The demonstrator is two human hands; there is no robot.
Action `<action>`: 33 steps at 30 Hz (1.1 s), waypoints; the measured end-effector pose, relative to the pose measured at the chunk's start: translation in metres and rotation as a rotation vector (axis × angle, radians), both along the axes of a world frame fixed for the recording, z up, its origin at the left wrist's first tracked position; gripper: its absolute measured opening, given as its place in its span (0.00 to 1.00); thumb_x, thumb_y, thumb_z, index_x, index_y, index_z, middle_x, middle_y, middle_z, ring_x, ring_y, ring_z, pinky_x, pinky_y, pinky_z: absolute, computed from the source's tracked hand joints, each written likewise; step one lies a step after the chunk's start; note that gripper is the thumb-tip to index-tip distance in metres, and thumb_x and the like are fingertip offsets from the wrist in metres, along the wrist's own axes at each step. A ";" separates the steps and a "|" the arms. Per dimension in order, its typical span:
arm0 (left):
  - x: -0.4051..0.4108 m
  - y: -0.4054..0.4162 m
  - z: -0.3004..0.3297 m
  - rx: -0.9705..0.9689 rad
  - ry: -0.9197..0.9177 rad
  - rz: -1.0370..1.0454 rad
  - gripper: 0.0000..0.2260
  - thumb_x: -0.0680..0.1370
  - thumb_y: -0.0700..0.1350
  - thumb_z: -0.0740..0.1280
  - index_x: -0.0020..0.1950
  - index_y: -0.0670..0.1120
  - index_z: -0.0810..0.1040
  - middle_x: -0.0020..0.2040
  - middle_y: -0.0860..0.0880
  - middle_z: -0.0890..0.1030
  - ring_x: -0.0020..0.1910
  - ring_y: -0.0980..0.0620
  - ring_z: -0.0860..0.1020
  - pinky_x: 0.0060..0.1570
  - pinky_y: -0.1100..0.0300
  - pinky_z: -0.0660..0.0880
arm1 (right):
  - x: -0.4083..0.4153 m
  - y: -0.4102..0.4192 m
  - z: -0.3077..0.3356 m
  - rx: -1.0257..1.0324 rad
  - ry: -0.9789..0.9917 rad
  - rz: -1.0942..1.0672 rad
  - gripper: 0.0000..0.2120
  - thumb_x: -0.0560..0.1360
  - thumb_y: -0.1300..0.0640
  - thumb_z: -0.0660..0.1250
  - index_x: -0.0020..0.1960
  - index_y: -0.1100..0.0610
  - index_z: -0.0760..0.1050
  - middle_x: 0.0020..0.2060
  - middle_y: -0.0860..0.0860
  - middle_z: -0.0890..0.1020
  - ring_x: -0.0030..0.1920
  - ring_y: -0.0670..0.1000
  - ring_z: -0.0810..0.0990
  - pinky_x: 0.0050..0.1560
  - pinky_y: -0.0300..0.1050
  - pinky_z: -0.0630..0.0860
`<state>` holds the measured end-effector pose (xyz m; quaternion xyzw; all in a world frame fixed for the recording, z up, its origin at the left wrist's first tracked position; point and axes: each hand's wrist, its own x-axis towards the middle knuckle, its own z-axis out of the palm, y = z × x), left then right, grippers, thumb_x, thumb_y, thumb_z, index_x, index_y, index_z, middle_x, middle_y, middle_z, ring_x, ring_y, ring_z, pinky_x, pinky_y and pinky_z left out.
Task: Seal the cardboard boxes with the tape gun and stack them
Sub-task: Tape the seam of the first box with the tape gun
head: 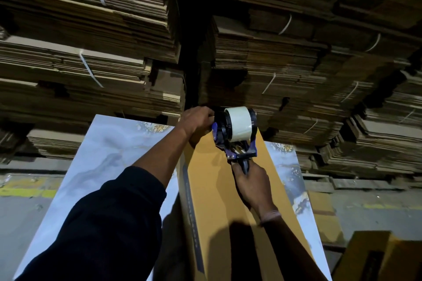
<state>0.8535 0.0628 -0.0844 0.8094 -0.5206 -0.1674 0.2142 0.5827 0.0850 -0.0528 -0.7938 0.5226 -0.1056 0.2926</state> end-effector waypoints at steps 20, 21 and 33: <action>-0.011 0.008 -0.011 -0.115 -0.273 -0.115 0.19 0.87 0.56 0.54 0.71 0.49 0.76 0.69 0.46 0.79 0.70 0.43 0.74 0.62 0.47 0.72 | -0.045 0.024 -0.010 0.042 -0.006 -0.010 0.15 0.81 0.43 0.66 0.43 0.54 0.74 0.32 0.53 0.78 0.35 0.56 0.77 0.38 0.51 0.75; -0.012 0.011 -0.014 -0.145 -0.301 -0.154 0.21 0.86 0.54 0.55 0.78 0.50 0.69 0.78 0.48 0.70 0.79 0.44 0.65 0.71 0.45 0.66 | -0.044 0.024 -0.010 0.041 -0.013 -0.008 0.15 0.81 0.43 0.66 0.42 0.54 0.73 0.31 0.53 0.77 0.35 0.55 0.77 0.37 0.51 0.73; -0.030 0.039 -0.024 -0.226 -0.280 -0.436 0.26 0.84 0.44 0.60 0.83 0.47 0.60 0.84 0.46 0.59 0.84 0.47 0.52 0.82 0.48 0.49 | -0.036 0.022 -0.005 0.029 -0.042 -0.007 0.16 0.81 0.42 0.66 0.41 0.52 0.72 0.30 0.53 0.76 0.33 0.55 0.75 0.33 0.49 0.67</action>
